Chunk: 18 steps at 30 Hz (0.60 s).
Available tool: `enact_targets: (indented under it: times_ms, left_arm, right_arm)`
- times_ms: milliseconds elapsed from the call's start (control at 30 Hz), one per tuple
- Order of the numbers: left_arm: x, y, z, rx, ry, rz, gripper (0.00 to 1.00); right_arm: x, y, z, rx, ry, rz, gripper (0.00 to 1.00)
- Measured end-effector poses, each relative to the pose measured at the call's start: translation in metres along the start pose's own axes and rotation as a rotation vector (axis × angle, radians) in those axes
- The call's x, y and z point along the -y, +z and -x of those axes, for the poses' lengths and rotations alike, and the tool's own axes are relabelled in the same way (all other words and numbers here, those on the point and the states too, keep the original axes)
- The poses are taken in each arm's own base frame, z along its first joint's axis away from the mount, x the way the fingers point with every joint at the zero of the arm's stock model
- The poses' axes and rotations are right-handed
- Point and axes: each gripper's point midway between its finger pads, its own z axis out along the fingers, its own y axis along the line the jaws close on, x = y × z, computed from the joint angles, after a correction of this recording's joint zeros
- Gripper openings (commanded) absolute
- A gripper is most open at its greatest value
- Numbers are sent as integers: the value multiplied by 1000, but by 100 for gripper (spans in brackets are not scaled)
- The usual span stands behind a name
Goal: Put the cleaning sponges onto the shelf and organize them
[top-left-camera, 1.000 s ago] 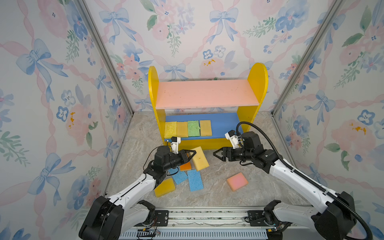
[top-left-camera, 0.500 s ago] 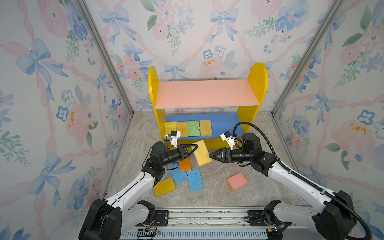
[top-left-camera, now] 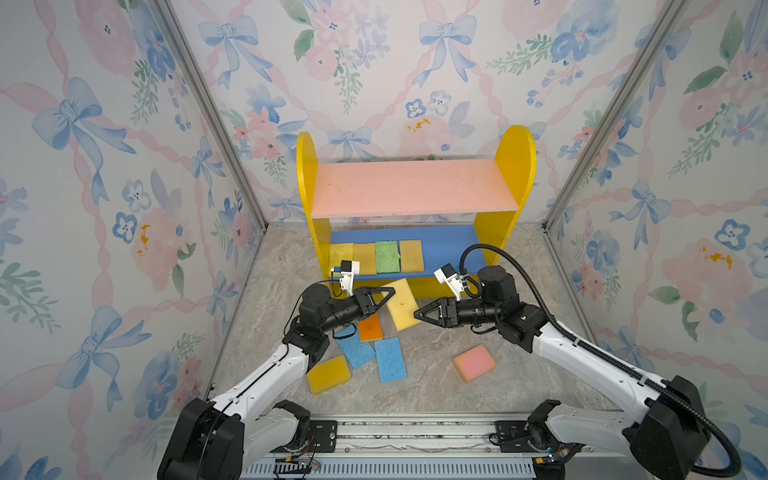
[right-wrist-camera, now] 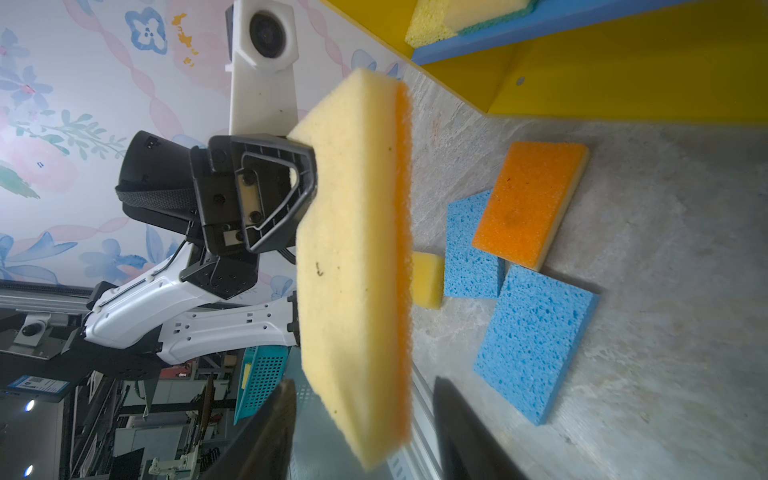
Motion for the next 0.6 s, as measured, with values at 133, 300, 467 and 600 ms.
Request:
enact_targets:
  times_ms: [133,300,467,600]
  left_arm:
    - [0,0,0,0,-2,0,19]
    - [3,-1,1,3,4,-7,19]
    - [6,-3,2,11,12,-14,19]
    - [7,-3,3,14,13,-19,35]
  right_arm:
    - [-1,0,1,2,0,1,37]
    - [-3,0,2,3,3,4,30]
    - [-8,0,3,2,-7,12,25]
    - [-8,0,3,4,-7,11,23]
